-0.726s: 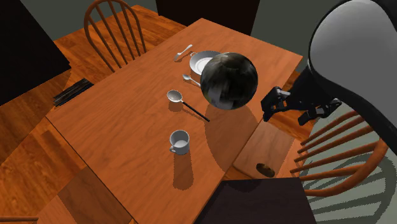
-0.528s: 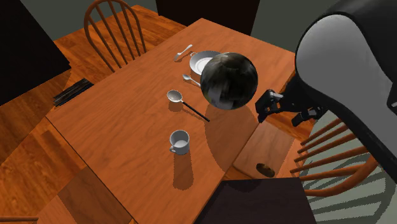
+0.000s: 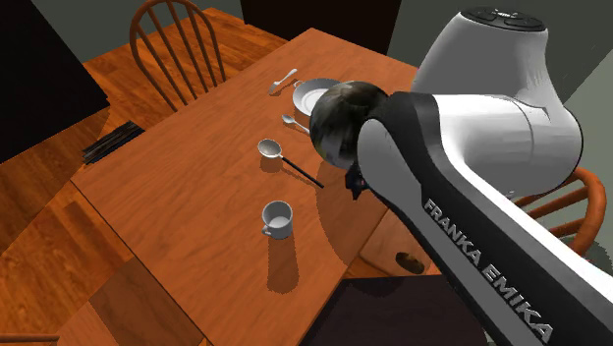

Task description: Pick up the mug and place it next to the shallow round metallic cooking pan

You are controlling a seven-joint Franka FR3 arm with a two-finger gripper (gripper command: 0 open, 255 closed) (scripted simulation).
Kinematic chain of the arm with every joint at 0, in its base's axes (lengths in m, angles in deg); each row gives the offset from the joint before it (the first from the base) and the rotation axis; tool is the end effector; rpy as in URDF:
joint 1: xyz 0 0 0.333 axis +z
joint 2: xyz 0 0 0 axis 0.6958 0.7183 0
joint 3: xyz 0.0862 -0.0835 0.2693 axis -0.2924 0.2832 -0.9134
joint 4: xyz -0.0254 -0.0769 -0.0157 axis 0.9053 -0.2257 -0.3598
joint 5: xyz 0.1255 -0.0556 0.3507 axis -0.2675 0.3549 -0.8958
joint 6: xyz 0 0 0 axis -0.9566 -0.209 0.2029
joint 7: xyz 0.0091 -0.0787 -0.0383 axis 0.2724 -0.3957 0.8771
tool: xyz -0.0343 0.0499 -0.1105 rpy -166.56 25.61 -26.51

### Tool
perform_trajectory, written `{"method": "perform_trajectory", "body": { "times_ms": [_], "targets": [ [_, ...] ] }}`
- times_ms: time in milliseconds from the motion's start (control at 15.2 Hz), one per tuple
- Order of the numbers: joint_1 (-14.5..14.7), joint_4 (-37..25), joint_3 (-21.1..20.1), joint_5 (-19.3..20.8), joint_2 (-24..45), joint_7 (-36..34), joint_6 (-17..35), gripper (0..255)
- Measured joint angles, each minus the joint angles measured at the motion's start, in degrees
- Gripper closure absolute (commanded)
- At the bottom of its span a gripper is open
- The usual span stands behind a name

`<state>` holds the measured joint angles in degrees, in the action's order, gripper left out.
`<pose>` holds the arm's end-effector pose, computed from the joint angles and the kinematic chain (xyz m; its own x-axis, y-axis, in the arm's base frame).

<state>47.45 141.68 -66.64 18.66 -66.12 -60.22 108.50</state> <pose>0.3278 0.0603 0.4744 0.9964 -0.0831 0.0159 -0.0814 -0.9926 -0.0900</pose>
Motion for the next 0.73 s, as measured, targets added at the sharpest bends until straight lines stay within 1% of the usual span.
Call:
{"method": "perform_trajectory", "body": {
  "times_ms": [198,594,726],
  "targets": [
    [1.5,2.7,-3.0,-1.8,2.9,-2.0,6.3,0],
    [3.9,4.8,-8.6,-4.2,11.4,-5.9,18.5,0],
    [4.3,4.6,-10.7,-4.4,15.9,-7.3,23.2,0]
  ]
}}
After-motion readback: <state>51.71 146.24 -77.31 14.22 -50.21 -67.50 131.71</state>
